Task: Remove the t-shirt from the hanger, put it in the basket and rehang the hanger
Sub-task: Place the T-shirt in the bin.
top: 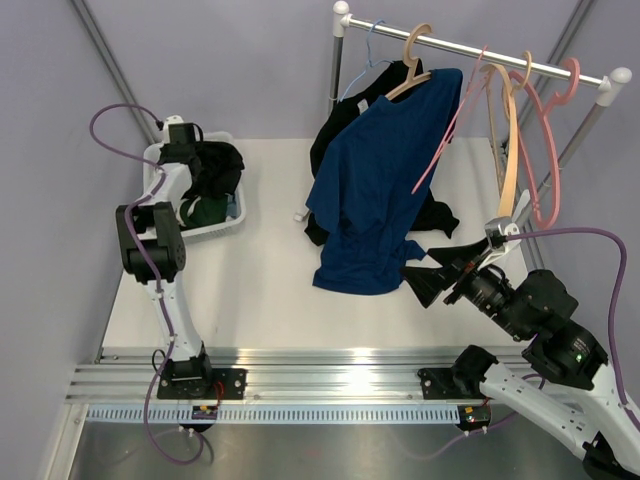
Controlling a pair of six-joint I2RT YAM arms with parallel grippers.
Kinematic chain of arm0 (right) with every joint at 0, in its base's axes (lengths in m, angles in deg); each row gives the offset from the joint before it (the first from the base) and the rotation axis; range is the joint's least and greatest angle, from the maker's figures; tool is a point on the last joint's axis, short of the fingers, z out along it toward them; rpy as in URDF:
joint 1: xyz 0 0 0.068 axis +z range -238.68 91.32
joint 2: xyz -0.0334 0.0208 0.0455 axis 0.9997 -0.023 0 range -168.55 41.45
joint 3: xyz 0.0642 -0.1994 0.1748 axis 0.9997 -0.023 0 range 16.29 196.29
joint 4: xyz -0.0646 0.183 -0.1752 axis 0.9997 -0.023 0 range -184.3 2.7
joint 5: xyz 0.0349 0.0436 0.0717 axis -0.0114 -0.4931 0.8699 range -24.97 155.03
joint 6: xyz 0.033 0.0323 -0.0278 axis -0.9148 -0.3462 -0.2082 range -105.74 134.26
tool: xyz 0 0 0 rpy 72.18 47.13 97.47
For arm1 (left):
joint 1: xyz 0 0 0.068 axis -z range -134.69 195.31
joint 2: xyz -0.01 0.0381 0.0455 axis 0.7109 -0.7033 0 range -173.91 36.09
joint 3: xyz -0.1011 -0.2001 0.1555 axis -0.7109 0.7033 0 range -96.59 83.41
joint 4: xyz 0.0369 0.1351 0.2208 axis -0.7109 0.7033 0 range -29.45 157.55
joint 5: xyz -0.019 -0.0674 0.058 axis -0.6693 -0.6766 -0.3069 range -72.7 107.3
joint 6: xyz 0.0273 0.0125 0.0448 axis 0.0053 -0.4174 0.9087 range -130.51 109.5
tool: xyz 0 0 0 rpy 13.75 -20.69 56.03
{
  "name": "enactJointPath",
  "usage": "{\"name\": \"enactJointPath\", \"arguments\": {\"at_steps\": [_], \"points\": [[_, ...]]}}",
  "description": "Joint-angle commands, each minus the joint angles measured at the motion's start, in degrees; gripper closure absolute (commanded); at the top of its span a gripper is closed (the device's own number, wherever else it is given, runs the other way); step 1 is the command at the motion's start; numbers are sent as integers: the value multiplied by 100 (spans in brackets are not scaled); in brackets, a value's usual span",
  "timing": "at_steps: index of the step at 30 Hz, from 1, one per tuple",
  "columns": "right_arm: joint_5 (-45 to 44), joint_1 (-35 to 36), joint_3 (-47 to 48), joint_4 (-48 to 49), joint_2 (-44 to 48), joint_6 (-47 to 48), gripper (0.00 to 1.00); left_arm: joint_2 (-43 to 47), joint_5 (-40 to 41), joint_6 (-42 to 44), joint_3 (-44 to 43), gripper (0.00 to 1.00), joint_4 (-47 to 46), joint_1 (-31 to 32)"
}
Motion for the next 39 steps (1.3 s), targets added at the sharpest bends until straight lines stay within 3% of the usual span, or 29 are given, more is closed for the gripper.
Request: {"name": "enactJointPath", "arguments": {"at_steps": [1,6,11,17,22,24,27,28,29,30,31,35,39], "points": [[-18,41,11,128,28,45,1,-24,-61,-144,-225,87,463,-52],[-62,41,-6,146,19,54,0,370,-263,-118,-49,31,560,-52],[-36,40,-15,181,-69,72,1,1135,-579,-126,145,10,534,-61],[-71,41,-15,173,-8,98,1,2199,-1677,-354,443,1,165,9],[-159,41,-33,173,28,124,0,2463,-1626,-680,312,2,314,71],[-133,41,-33,173,19,116,0,2473,-1748,-715,312,8,149,124],[-98,41,-24,164,19,125,1,2166,-2284,-531,102,42,-142,360],[-89,41,-24,172,28,125,1,2026,-2676,-487,-12,53,-195,422],[-89,41,-24,173,36,133,0,1676,-2794,-400,-344,81,-187,440],[-80,41,-33,173,45,133,0,1499,-2873,-347,-530,96,-152,684],[-54,41,-41,181,45,142,0,1349,-2839,-198,-697,100,-134,773],[16,41,-59,243,-51,151,1,865,-2112,295,-1042,100,-466,1283],[140,40,-24,199,-201,169,0,321,-1618,85,-1287,100,-635,1460]]}}
